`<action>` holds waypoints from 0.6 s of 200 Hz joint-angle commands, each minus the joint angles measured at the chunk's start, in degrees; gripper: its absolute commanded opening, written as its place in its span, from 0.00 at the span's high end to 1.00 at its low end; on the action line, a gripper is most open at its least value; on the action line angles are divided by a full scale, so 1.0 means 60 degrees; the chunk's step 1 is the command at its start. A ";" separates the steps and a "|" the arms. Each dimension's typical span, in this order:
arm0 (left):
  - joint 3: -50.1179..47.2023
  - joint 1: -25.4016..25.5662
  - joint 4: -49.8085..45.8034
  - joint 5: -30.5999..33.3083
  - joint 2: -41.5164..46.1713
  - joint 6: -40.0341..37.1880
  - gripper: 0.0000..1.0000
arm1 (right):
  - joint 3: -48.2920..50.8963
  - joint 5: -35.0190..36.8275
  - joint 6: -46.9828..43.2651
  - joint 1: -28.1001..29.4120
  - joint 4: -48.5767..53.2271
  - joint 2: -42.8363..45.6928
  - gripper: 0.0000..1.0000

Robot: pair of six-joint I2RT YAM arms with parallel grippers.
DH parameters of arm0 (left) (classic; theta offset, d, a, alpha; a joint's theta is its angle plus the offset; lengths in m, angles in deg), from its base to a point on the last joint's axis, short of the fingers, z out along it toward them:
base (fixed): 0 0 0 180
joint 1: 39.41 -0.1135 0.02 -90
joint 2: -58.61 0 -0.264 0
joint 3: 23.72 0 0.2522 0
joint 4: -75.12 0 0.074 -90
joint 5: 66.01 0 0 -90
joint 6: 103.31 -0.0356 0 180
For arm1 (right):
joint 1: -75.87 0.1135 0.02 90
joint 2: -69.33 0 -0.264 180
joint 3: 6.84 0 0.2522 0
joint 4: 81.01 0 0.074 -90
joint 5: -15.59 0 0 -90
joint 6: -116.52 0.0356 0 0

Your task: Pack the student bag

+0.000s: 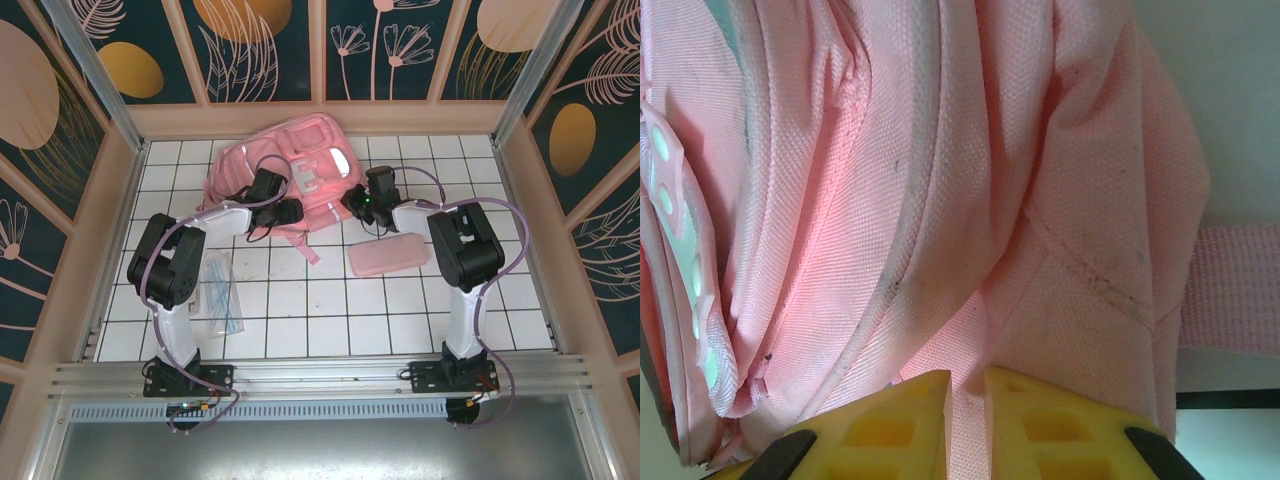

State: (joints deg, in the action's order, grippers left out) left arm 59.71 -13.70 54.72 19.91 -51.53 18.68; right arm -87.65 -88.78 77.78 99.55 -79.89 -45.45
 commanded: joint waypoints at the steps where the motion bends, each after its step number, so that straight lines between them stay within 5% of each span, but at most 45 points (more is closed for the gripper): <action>1: -0.0184 0.0065 0.0856 -0.0993 -0.0280 0.0289 0.36 | -0.0106 0.0401 -0.0245 0.0038 0.0155 0.0319 0.83; 66: -0.0669 0.0063 0.1720 -0.2363 0.0727 0.1405 0.39 | -0.0061 0.0418 -0.0239 0.0046 0.0094 0.0303 0.83; 120: -0.0392 0.0065 0.0583 -0.1287 0.0460 0.0758 0.41 | -0.0030 0.0447 -0.0246 0.0069 0.0086 0.0356 0.83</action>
State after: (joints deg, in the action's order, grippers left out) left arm 56.12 -13.37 62.48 9.11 -48.10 25.41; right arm -87.65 -87.93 77.43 99.64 -79.89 -45.45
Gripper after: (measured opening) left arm 0.596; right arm 0.170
